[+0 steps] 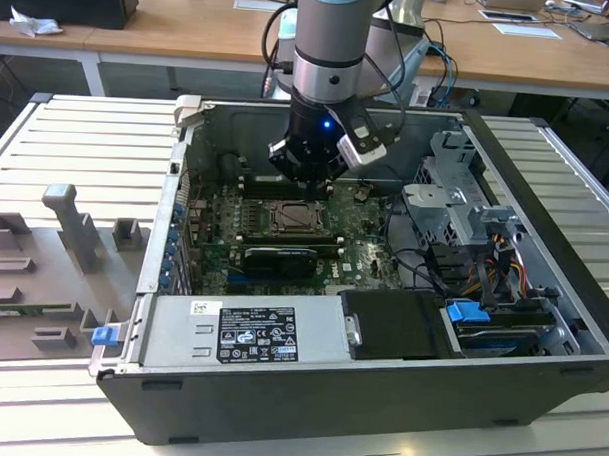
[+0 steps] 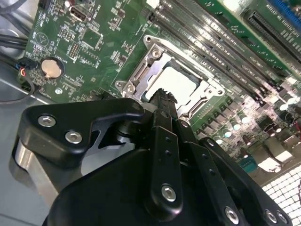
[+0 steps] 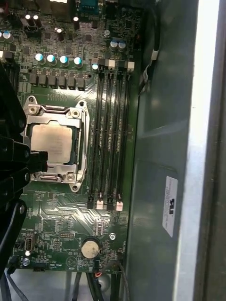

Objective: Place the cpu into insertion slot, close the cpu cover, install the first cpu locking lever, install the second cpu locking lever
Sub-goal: 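Install the second cpu locking lever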

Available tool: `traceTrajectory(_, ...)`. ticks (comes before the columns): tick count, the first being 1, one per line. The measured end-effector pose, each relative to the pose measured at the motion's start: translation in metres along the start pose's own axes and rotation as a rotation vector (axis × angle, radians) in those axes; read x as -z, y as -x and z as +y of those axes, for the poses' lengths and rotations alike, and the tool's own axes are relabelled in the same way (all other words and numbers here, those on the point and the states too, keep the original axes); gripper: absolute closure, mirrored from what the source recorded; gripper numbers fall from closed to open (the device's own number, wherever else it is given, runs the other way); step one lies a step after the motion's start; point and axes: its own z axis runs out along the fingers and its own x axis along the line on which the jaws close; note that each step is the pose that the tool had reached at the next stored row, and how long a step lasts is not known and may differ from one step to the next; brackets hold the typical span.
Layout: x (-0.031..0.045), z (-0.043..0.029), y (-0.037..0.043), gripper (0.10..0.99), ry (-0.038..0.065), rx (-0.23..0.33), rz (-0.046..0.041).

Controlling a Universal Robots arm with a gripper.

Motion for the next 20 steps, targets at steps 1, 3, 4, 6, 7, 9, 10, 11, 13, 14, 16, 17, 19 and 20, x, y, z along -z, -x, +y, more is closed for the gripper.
traceTrajectory(1,0.0001,-0.0014,-0.0001,0.98,0.0,0.0,0.0)
traceTrajectory(3,0.0002,-0.004,-0.0003,0.98,0.0,0.0,0.0)
traceTrajectory(4,0.0003,-0.0053,-0.0004,0.98,0.0,0.0,0.0)
traceTrajectory(6,0.0004,-0.0085,-0.0006,0.98,0.0,0.0,0.0)
traceTrajectory(7,0.0005,-0.0094,-0.0007,0.98,0.0,0.0,0.0)
traceTrajectory(9,0.0006,-0.0114,-0.0009,0.98,0.0,0.0,0.0)
traceTrajectory(10,0.0006,-0.0118,-0.0009,0.98,0.0,0.0,-0.0001)
traceTrajectory(11,0.0007,-0.0123,-0.0009,0.98,0.0,0.0,0.0)
traceTrajectory(13,0.0007,-0.0144,-0.0011,0.98,0.0,0.0,0.0005)
traceTrajectory(14,0.0007,-0.0151,-0.0011,0.98,0.0,0.0,0.0005)
traceTrajectory(16,0.0008,-0.0178,-0.0013,0.98,0.0,0.0,0.0006)
traceTrajectory(17,0.0008,-0.0197,-0.0015,0.98,0.0,0.0,0.0006)
traceTrajectory(19,0.0009,-0.0239,-0.0018,0.98,0.0,0.0,0.0005)
traceTrajectory(20,0.001,-0.0252,-0.0019,0.98,0.0,0.0,0.0005)
